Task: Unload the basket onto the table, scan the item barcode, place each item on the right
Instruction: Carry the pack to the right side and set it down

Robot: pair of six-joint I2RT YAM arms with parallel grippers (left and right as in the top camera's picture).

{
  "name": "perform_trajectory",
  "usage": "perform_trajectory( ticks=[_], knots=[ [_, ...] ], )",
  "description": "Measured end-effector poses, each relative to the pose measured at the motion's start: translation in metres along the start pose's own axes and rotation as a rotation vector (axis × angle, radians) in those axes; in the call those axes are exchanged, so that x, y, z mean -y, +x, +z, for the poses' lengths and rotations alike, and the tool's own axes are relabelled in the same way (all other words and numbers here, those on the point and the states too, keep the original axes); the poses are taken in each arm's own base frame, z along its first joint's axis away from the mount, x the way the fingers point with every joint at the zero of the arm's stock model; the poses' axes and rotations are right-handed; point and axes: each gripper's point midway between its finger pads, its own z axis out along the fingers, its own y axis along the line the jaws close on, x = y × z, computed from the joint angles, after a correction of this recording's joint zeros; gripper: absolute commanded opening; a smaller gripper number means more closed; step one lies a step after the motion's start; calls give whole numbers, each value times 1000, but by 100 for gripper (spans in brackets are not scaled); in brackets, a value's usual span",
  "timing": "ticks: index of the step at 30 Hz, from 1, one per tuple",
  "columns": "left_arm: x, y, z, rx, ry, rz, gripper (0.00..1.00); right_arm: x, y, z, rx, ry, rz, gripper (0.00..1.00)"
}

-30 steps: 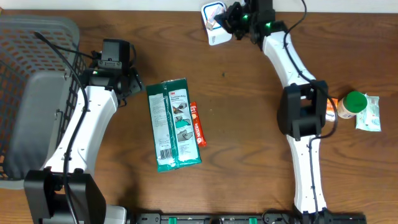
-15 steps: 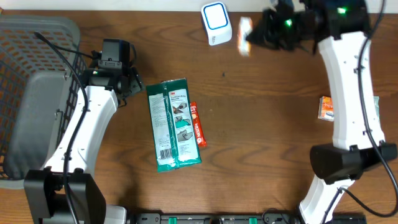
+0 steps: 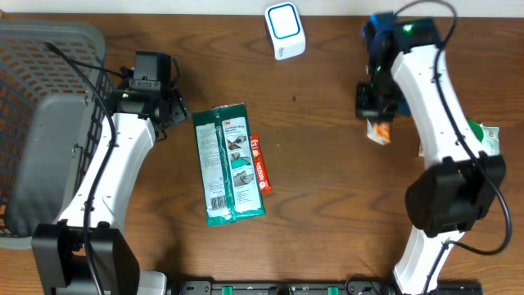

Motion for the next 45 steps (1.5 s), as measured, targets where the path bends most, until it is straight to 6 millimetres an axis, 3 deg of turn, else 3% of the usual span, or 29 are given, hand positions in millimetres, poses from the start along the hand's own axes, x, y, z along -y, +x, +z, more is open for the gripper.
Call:
perform_trajectory(
  ticks=[9, 16, 21, 25, 31, 40, 45],
  knots=[
    [0, 0, 0, 0, 0, 0, 85, 46, 17, 92, -48, 344, -13, 1],
    [0, 0, 0, 0, 0, 0, 85, 75, 29, 127, -27, 515, -33, 1],
    [0, 0, 0, 0, 0, 0, 85, 91, 50, 143, -97, 551, -36, 1],
    [0, 0, 0, 0, 0, 0, 85, 92, 59, 148, -122, 549, -32, 1],
    [0, 0, 0, 0, 0, 0, 85, 99, 40, 149, -30, 587, 2, 1],
    [0, 0, 0, 0, 0, 0, 85, 113, 47, 156, -87, 543, 50, 1],
    [0, 0, 0, 0, 0, 0, 85, 121, 23, 161, 15, 542, 121, 4]
  ],
)
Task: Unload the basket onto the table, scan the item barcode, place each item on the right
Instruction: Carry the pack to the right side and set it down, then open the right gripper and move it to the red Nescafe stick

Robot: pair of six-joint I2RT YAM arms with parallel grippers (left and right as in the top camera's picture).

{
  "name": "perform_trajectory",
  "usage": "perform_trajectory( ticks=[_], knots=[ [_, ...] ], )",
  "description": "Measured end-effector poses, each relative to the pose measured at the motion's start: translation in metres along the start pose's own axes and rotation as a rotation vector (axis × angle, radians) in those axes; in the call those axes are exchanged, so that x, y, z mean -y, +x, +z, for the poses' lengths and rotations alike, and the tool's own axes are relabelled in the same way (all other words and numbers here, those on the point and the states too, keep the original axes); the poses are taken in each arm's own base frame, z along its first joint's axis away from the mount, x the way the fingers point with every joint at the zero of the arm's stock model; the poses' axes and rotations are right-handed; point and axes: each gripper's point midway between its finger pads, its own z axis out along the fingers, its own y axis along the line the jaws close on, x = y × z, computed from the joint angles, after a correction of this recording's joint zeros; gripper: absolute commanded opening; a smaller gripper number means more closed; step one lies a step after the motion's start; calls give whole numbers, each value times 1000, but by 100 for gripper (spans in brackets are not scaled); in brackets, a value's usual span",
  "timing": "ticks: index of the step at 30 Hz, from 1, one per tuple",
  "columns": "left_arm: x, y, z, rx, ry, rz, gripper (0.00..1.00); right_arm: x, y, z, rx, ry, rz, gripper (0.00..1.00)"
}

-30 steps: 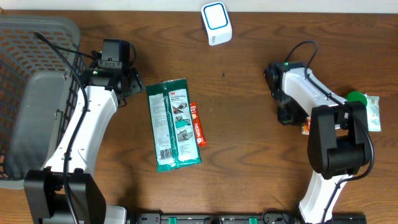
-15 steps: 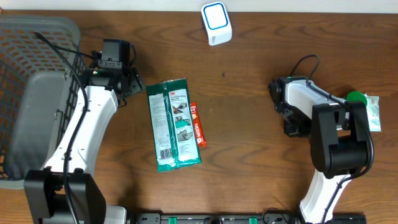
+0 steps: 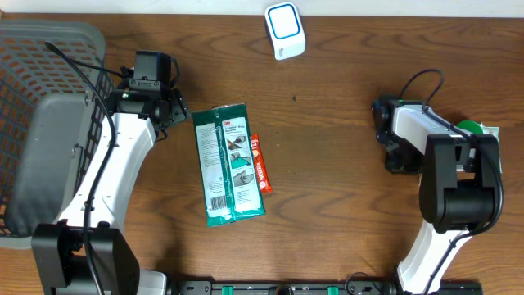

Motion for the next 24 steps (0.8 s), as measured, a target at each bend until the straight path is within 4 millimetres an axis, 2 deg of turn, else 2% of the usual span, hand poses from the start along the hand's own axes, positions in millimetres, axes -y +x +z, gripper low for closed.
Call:
perform_trajectory(
  ticks=[5, 7, 8, 11, 17, 21, 23, 24],
  knots=[
    [0, 0, 0, 0, 0, 0, 85, -1, -26, 1, 92, -12, 81, 23],
    [0, 0, 0, 0, 0, 0, 85, -3, -30, 1, 106, -19, 90, 52],
    [0, 0, 0, 0, 0, 0, 85, -1, -30, 1, 110, -10, 79, 62],
    [0, 0, 0, 0, 0, 0, 85, 8, -33, -4, 130, 24, 47, 67],
    [0, 0, 0, 0, 0, 0, 85, 2, -31, -13, 121, 11, -42, 69],
    [0, 0, 0, 0, 0, 0, 85, -8, -26, -28, 101, -29, -104, 78],
    [0, 0, 0, 0, 0, 0, 85, -9, -26, -37, 96, -43, -118, 91],
    [0, 0, 0, 0, 0, 0, 85, -9, -27, -40, 94, -46, -121, 92]
  ],
)
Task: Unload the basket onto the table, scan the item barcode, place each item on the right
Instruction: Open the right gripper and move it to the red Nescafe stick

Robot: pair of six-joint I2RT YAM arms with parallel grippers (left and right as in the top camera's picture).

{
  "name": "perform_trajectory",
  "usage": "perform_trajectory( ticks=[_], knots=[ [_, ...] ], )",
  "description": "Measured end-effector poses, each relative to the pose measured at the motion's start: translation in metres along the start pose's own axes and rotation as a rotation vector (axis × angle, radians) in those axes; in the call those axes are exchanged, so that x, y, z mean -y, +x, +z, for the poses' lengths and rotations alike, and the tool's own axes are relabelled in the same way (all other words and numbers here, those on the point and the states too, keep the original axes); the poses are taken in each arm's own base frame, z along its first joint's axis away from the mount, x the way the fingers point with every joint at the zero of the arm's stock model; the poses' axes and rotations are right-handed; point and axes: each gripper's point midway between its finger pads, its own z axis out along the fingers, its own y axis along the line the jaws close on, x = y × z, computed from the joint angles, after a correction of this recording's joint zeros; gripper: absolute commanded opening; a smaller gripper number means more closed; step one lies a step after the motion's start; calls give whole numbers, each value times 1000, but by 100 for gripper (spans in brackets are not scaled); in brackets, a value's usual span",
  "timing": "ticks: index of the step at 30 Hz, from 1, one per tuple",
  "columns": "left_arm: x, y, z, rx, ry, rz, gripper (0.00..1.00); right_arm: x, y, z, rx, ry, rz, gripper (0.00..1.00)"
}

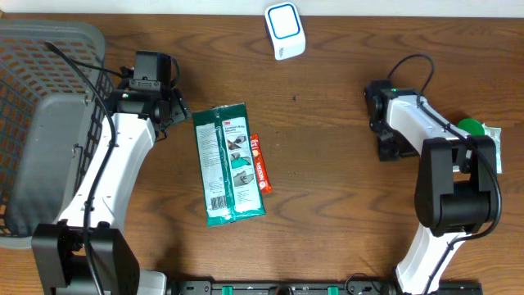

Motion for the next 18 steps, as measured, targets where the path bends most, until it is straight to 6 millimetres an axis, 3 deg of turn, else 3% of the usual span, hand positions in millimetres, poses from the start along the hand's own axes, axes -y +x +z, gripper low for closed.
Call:
perform_trajectory(
  ticks=[4, 6, 8, 10, 13, 15, 18],
  knots=[
    [0, 0, 0, 0, 0, 0, 85, -2, -1, -7, -10, -31, 8, 91],
    [0, 0, 0, 0, 0, 0, 85, -13, 1, -8, -27, -100, 8, 87],
    [0, 0, 0, 0, 0, 0, 85, -34, 4, -12, -45, -219, -4, 80],
    [0, 0, 0, 0, 0, 0, 85, -63, 6, -22, -60, -395, -42, 68],
    [0, 0, 0, 0, 0, 0, 85, -105, 9, -48, -71, -659, -95, 36],
    [0, 0, 0, 0, 0, 0, 86, -131, 9, -71, -56, -829, -135, 22],
    [0, 0, 0, 0, 0, 0, 85, -161, 13, -104, -39, -1000, -182, 22]
  ],
)
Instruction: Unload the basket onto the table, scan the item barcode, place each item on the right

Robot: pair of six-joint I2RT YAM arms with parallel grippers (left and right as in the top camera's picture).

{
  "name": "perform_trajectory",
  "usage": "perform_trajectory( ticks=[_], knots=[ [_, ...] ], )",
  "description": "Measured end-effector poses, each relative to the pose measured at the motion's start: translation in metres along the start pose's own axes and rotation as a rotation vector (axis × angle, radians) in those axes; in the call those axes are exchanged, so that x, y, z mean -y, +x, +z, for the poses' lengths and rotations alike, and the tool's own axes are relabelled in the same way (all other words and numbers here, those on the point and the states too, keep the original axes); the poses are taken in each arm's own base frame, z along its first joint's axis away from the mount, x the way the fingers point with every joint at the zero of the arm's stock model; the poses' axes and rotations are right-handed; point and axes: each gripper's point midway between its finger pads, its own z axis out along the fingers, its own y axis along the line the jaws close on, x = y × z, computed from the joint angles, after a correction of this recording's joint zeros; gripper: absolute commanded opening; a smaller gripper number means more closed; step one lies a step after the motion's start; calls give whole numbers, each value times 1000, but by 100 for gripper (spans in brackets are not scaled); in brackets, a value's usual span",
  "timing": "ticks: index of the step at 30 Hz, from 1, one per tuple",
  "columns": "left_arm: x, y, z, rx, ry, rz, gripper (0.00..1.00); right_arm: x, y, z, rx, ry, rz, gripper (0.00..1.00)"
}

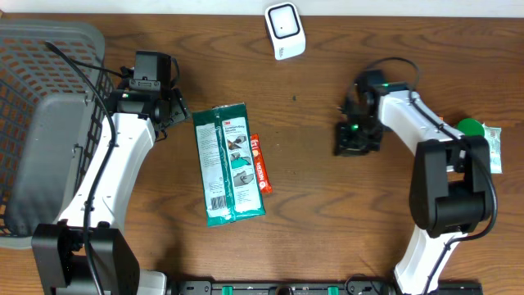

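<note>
A white scanner (pixel 284 29) stands at the far edge of the table, its face showing grey. A green 3M package (pixel 228 162) lies flat left of centre, with a slim orange bar (pixel 259 163) along its right side. My right gripper (pixel 350 141) hovers low over bare wood right of centre, well clear of both items. Nothing shows in it, and its jaws are hidden under the wrist. My left gripper (pixel 170 108) rests beside the basket, up and left of the green package. Its jaws cannot be made out.
A large grey mesh basket (pixel 33 98) fills the left side of the table. A green and white item (pixel 476 131) lies at the right edge behind the right arm. Bare wood lies between the scanner and the green package.
My right gripper has moved left, from near the right arm's elbow towards the table's centre. The scanner's face has turned from blue-ringed to grey. The left arm and the packages are unchanged.
My right gripper was up near the scanner, on its right, with an orange and white packet under it. Then it was down at the right with the packet no longer visible. It then stood a little further left, and now nearer the centre.
</note>
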Motion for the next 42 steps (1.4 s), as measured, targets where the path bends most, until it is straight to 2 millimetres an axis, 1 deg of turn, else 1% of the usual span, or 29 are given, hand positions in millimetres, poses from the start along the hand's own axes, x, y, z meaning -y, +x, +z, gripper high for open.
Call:
perform_trajectory(
  ticks=[1, 5, 11, 13, 17, 21, 26, 33, 35, 42],
  knots=[
    [0, 0, 0, 0, 0, 0, 85, -13, 0, 2, 0, -38, -23, 24],
    [0, 0, 0, 0, 0, 0, 85, -63, 3, 13, 2, -125, -122, 23],
    [0, 0, 0, 0, 0, 0, 85, -121, 17, 30, -2, -168, -239, 20],
    [0, 0, 0, 0, 0, 0, 85, -134, 21, 36, 5, -154, -265, 20],
    [0, 0, 0, 0, 0, 0, 85, -151, 26, 49, 39, -70, -305, 20],
    [0, 0, 0, 0, 0, 0, 85, -169, 31, 58, 81, -22, -359, 20],
    [0, 0, 0, 0, 0, 0, 85, -174, 36, 65, 119, 66, -384, 20],
    [0, 0, 0, 0, 0, 0, 85, -167, 31, 65, 197, 218, -404, 18],
    [0, 0, 0, 0, 0, 0, 85, -164, 29, 64, 217, 254, -404, 18],
    [0, 0, 0, 0, 0, 0, 86, -142, 20, 55, 264, 388, -370, 21]
  ],
)
